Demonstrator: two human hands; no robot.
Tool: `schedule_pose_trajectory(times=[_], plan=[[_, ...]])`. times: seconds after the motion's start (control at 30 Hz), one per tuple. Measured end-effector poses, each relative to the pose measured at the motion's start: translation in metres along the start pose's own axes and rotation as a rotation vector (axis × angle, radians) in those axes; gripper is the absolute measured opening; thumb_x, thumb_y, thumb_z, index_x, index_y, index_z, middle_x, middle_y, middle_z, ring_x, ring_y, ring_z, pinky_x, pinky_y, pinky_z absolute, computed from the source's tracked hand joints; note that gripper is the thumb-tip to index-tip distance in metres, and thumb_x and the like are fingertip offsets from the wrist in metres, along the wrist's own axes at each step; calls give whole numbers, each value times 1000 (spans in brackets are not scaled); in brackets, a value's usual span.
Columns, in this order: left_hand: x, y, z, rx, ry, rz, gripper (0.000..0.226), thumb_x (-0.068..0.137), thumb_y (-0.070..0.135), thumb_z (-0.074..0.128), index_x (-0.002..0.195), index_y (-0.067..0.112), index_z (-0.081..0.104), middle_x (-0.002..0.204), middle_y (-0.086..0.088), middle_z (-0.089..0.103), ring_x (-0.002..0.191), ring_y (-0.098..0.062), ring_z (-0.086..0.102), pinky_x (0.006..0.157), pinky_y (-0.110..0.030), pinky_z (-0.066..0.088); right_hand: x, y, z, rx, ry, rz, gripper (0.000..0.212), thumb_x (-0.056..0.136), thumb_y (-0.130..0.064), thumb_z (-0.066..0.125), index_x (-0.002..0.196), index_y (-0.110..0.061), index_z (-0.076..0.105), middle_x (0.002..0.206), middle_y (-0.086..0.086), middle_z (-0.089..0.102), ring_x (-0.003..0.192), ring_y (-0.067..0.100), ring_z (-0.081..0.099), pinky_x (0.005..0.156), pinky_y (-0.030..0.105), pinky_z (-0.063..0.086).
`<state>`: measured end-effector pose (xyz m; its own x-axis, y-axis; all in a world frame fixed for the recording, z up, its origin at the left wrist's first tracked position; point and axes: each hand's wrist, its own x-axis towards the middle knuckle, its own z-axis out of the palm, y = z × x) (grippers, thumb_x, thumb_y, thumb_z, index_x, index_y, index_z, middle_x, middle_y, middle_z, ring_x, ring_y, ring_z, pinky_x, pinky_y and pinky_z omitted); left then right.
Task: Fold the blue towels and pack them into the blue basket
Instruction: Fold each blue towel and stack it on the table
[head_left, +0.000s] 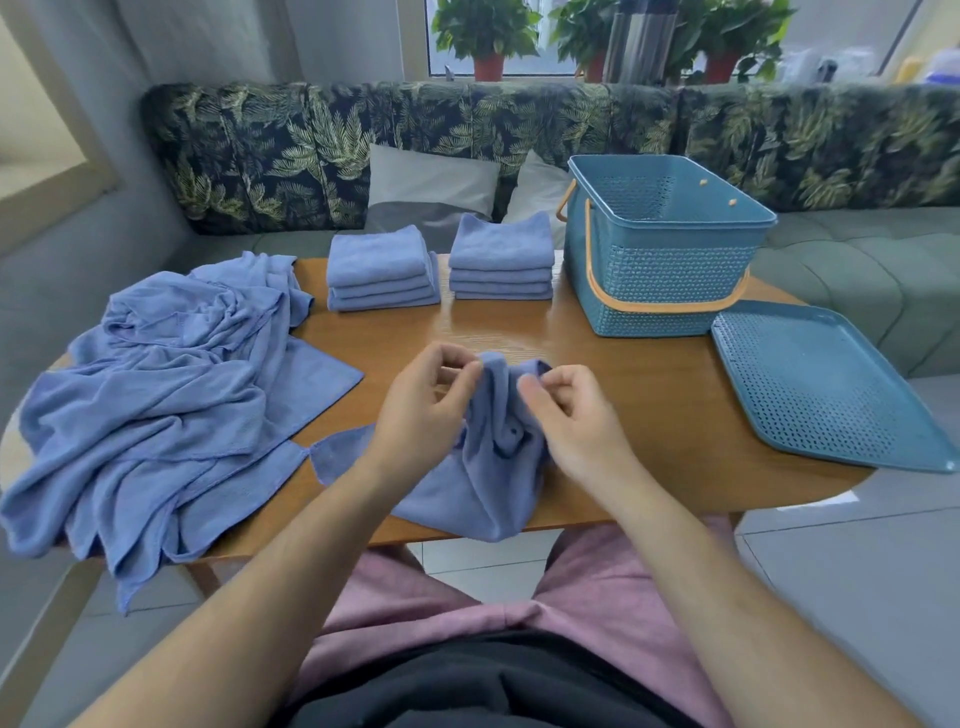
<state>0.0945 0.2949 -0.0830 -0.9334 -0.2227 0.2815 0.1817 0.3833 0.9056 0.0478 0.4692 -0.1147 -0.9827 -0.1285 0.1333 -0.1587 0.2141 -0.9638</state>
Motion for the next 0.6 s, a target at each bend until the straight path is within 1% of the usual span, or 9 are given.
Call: schedule_pose_trajectory(times=[0.03, 0.07, 0.1, 0.17, 0.23, 0.33, 0.43, 0.5, 0.6], plan=[[-2, 0, 5, -44, -53, 25, 8, 103, 19, 56, 103, 17, 65, 95, 2, 72, 82, -7, 66, 70, -27, 54, -5, 3, 8, 26, -63, 16, 31, 83, -49, 75, 99, -28, 58, 99, -2, 70, 93, 8, 67, 80, 28, 54], [-4, -3, 9, -89, -89, 38, 12, 103, 14, 54, 107, 15, 66, 103, 1, 73, 94, -9, 68, 79, -28, 55, -7, 7, 13, 39, -82, 29, 32, 81, -46, 78, 99, -28, 59, 101, 0, 71, 95, 11, 69, 81, 30, 56], [-7, -6, 11, -130, -113, 47, 16, 104, 9, 52, 110, 12, 66, 108, 0, 73, 103, -11, 68, 87, -29, 55, -7, 10, 15, 48, -68, 32, 27, 83, -38, 79, 98, -27, 60, 100, 2, 72, 95, 14, 70, 81, 33, 57], [-8, -14, 14, -108, -99, 65, 16, 103, 7, 53, 111, 13, 66, 110, 3, 72, 108, -10, 67, 93, -32, 54, -4, 13, 13, 58, 4, 38, 19, 87, -25, 78, 96, -26, 60, 98, 4, 72, 94, 18, 70, 81, 35, 55], [-11, -24, 17, 1, -16, 49, 10, 98, 15, 63, 108, 18, 66, 108, 6, 69, 102, -6, 66, 88, -32, 54, 1, 14, 8, 93, 46, 60, 20, 86, -28, 78, 98, -24, 63, 101, 2, 73, 99, 17, 70, 86, 38, 57], [-17, -32, 22, 80, 100, 14, 13, 91, 31, 74, 95, 23, 65, 100, 9, 63, 94, -6, 62, 79, -25, 51, 3, 14, 3, 149, 75, 76, 24, 86, -27, 79, 103, -18, 65, 104, 4, 74, 101, 18, 71, 90, 42, 58], [-21, -32, 23, 9, 29, -51, 13, 91, 36, 71, 85, 25, 69, 90, 12, 68, 86, -3, 63, 75, -18, 45, 1, 11, 2, 146, 74, 80, 24, 87, -27, 80, 103, -17, 65, 103, 4, 74, 99, 16, 72, 88, 39, 59], [-21, -30, 22, -55, -26, -71, 19, 92, 37, 70, 85, 20, 72, 90, 5, 70, 85, -5, 63, 74, -17, 43, -2, 10, 3, 136, 73, 79, 26, 85, -30, 81, 101, -19, 65, 100, 2, 74, 96, 15, 72, 84, 36, 59], [-21, -27, 22, -101, -44, -68, 14, 90, 29, 74, 86, 16, 74, 91, -4, 70, 85, -7, 63, 74, -16, 44, -7, 8, 6, 136, 71, 63, 27, 83, -30, 83, 95, -16, 63, 93, 8, 74, 88, 18, 72, 75, 33, 58]])
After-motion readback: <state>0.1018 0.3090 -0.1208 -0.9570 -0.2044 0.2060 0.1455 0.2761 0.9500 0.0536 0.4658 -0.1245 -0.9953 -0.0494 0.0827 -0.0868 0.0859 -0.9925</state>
